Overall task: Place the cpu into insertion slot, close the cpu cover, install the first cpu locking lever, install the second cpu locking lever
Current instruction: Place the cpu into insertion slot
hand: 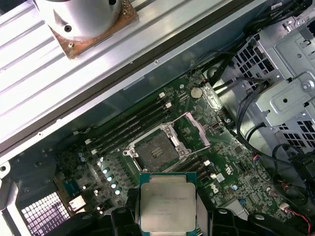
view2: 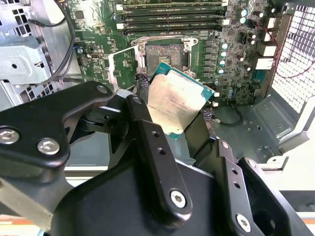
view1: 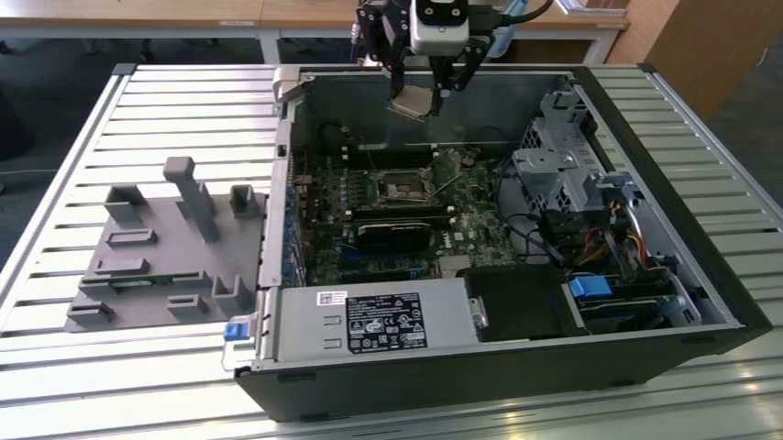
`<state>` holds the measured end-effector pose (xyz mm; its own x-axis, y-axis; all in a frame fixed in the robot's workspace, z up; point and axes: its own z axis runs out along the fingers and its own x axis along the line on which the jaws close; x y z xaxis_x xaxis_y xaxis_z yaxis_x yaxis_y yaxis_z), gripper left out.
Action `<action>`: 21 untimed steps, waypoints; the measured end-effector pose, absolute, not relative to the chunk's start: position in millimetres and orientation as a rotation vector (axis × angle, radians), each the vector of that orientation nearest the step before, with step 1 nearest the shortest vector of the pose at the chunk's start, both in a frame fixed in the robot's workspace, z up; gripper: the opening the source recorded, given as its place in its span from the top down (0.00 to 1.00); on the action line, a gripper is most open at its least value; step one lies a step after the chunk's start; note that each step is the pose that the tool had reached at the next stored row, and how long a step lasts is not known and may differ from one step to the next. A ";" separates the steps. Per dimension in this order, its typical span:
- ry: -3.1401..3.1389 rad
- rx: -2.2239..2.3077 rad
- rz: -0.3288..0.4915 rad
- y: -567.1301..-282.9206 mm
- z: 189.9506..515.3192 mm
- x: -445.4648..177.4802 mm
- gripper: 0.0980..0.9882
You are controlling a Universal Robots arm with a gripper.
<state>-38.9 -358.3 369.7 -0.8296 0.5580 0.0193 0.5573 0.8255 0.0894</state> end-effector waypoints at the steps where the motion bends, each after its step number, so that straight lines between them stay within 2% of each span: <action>1: 2.992 0.922 0.143 -358.3 369.7 -38.9 0.50; 21: 2.839 1.291 0.139 -358.3 357.5 -39.0 0.50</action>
<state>-39.0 -358.3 357.5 -0.6577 0.7530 0.0189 0.7513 0.6540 0.0888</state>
